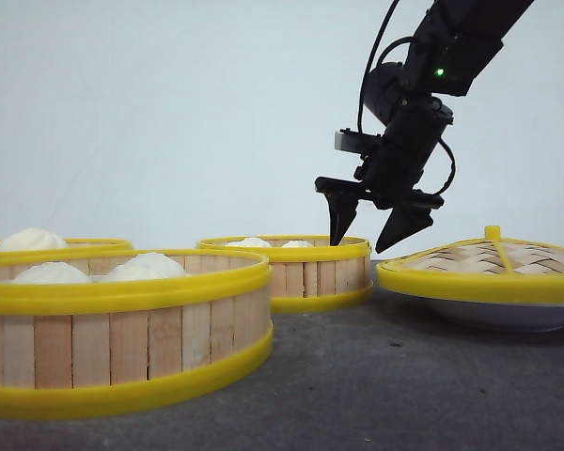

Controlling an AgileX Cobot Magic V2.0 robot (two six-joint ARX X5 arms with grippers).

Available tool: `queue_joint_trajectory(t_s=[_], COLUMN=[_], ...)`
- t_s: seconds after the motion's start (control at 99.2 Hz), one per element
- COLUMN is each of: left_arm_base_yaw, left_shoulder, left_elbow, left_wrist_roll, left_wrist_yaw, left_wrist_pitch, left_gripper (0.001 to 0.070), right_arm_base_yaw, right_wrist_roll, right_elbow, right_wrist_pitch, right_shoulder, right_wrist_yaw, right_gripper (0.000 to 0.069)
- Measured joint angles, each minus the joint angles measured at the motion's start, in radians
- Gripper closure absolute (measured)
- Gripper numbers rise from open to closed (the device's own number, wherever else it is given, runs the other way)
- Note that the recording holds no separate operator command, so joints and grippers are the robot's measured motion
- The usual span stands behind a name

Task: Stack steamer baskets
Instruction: 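Reach the right gripper down to the rim of the two-bun basket, then close the right gripper on the rim and lift the basket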

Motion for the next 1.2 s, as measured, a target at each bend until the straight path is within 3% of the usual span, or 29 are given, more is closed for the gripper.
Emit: queue_joint_trajectory(t_s=[0.121,0.333,0.413,0.605,0.716,1.018,1.2], left_arm_base_yaw=[0.000,0.000,0.000,0.000,0.000,0.000,0.000], left_shoulder=[0.000,0.000,0.000,0.000,0.000,0.000,0.000], left_elbow=[0.000,0.000,0.000,0.000,0.000,0.000,0.000], left_wrist_roll=[0.000,0.000,0.000,0.000,0.000,0.000,0.001], left_wrist_yaw=[0.000,0.000,0.000,0.000,0.000,-0.001,-0.008], left_wrist_pitch=[0.000,0.004,0.012,0.018,0.018,0.018,0.018], left_gripper=[0.0242,0.0242,0.0242,0.0242,0.0242,0.0242,0.0242], right_arm_base_yaw=[0.002,0.003,0.003,0.009,0.010,0.025,0.055], right_wrist_roll=[0.003,0.017,0.035,0.047,0.049,0.087,0.087], right_elbow=[0.003,0.003,0.003,0.013,0.095,0.484,0.586], right_wrist_pitch=[0.002,0.016,0.025,0.038,-0.037,-0.417,-0.600], right_shoulder=[0.022,0.027,0.027,0.029,0.041,0.042,0.026], right_wrist_yaw=[0.011,0.036,0.042,0.047,0.044,0.048,0.044], right_gripper=[0.0300,0.0598,0.0654,0.0665,0.0665,0.0665,0.0665])
